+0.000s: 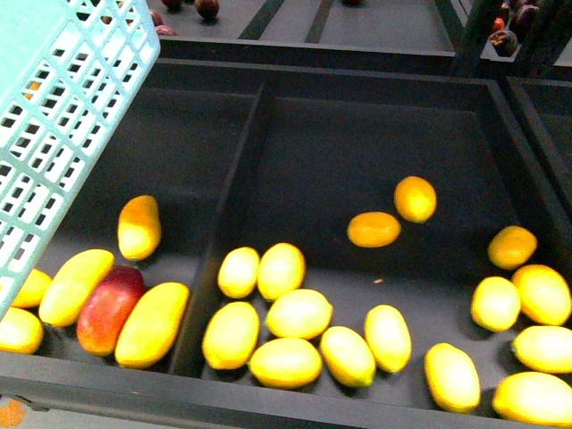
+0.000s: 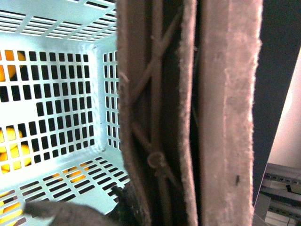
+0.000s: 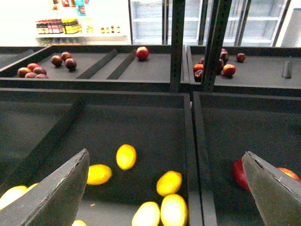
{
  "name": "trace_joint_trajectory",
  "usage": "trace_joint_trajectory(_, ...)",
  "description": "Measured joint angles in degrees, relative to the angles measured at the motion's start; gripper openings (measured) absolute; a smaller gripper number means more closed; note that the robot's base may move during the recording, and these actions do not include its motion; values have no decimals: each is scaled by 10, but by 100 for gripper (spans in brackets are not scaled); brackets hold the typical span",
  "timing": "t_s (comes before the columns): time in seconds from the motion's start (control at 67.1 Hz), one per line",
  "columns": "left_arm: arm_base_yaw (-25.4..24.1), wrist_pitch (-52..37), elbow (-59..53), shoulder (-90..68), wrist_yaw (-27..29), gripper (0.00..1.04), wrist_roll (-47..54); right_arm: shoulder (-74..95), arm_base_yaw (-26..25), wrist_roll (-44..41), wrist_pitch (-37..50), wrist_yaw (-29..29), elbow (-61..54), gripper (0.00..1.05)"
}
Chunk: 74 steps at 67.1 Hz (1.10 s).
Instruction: Pick lemon and mango into basket
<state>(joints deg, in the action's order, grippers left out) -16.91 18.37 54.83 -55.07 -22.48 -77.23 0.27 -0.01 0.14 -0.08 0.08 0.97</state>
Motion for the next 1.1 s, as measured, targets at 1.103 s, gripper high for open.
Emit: trace_joint_trajectory(1.103,251,127,201,-227,76,14,310,0,0,0,0,-1,0,96)
